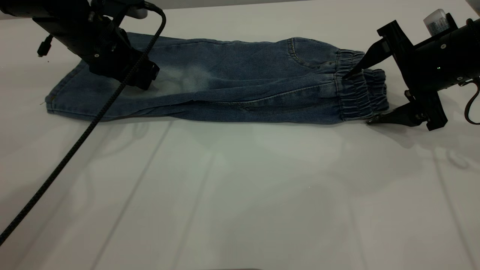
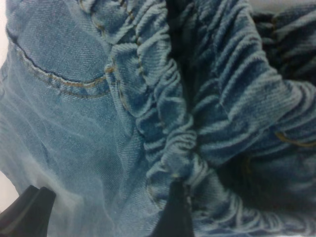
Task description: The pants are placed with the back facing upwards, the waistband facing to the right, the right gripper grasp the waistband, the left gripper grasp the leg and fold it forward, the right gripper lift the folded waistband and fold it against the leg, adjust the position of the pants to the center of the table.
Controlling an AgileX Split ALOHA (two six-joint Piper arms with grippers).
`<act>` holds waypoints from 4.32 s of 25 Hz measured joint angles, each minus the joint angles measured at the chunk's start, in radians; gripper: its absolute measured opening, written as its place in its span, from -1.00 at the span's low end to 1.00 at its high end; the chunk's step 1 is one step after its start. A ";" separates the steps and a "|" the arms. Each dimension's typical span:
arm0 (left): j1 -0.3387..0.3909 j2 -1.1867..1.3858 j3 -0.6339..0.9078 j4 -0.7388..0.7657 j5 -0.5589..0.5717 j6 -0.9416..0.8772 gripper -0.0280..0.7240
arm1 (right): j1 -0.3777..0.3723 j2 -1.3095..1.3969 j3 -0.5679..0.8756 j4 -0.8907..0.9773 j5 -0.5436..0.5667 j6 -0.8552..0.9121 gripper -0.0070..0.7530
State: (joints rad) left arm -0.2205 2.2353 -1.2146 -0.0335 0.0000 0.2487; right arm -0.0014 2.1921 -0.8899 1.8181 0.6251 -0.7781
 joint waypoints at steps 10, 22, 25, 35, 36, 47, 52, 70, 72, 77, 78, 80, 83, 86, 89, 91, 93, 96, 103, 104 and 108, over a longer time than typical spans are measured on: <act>0.000 -0.003 -0.002 0.000 0.035 0.000 -0.03 | 0.000 0.035 -0.004 0.010 -0.013 0.022 -0.32; -0.002 -0.010 -0.010 -0.005 0.128 0.000 -0.26 | 0.000 0.034 -0.022 0.006 -0.006 -0.133 -0.83; -0.020 -0.012 -0.010 -0.005 0.141 0.000 -0.32 | 0.000 -0.005 -0.022 0.003 0.005 -0.199 -0.83; -0.223 -0.008 -0.009 0.002 0.127 0.007 -0.30 | -0.001 -0.251 -0.022 -0.017 0.202 -0.354 -0.83; -0.233 -0.007 -0.009 0.002 0.123 0.006 -0.30 | -0.001 -0.279 -0.021 -0.025 0.220 -0.357 -0.83; -0.420 0.001 -0.009 0.000 0.090 0.003 -0.29 | -0.001 -0.532 -0.012 -0.260 0.356 -0.359 -0.83; -0.393 -0.029 -0.006 0.000 0.117 0.003 -0.29 | -0.001 -0.563 -0.012 -0.330 0.364 -0.356 -0.83; -0.019 -0.721 0.000 0.002 0.191 0.005 -0.29 | 0.306 -0.530 -0.012 -0.247 -0.028 -0.324 -0.83; -0.017 -0.784 0.000 0.002 0.198 0.005 -0.29 | 0.371 -0.479 -0.024 -0.164 -0.092 -0.362 -0.83; -0.017 -0.879 0.000 0.002 0.217 0.005 -0.29 | 0.493 -0.298 -0.156 -0.035 -0.136 -0.477 -0.83; -0.017 -0.885 0.000 0.002 0.229 0.005 -0.29 | 0.513 -0.256 -0.187 -0.028 -0.140 -0.484 -0.83; -0.017 -0.886 0.001 0.002 0.259 0.005 -0.29 | 0.542 -0.177 -0.266 -0.024 -0.143 -0.494 -0.83; -0.017 -0.886 0.003 0.002 0.318 0.005 -0.29 | 0.575 -0.065 -0.364 -0.023 -0.143 -0.498 -0.74; -0.017 -0.886 0.005 -0.001 0.348 0.005 -0.29 | 0.607 0.000 -0.438 -0.027 -0.143 -0.495 -0.42; -0.017 -0.886 0.005 -0.015 0.363 0.005 -0.29 | 0.623 0.016 -0.468 -0.036 -0.137 -0.491 0.09; -0.017 -0.885 0.005 -0.022 0.375 0.005 -0.29 | 0.620 0.015 -0.472 -0.051 -0.134 -0.485 0.41; -0.017 -0.882 0.005 -0.028 0.393 0.005 -0.29 | 0.602 -0.001 -0.472 -0.112 -0.128 -0.458 0.60; -0.019 -0.858 0.005 -0.045 0.456 0.035 -0.29 | 0.540 -0.057 -0.472 -0.297 -0.104 -0.344 0.65; -0.084 -0.710 0.005 -0.193 0.679 0.288 -0.27 | 0.288 -0.192 -0.472 -0.751 0.065 0.015 0.44; -0.099 -0.677 0.005 -0.224 0.691 0.346 -0.24 | 0.253 -0.208 -0.472 -0.777 0.105 0.032 0.42; -0.153 -0.503 0.010 -0.262 0.636 0.495 0.06 | 0.166 -0.260 -0.472 -0.806 0.227 0.051 0.37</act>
State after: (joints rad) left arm -0.3734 1.7327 -1.2042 -0.2952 0.6362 0.7437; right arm 0.1650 1.9324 -1.3619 1.0120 0.8517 -0.7268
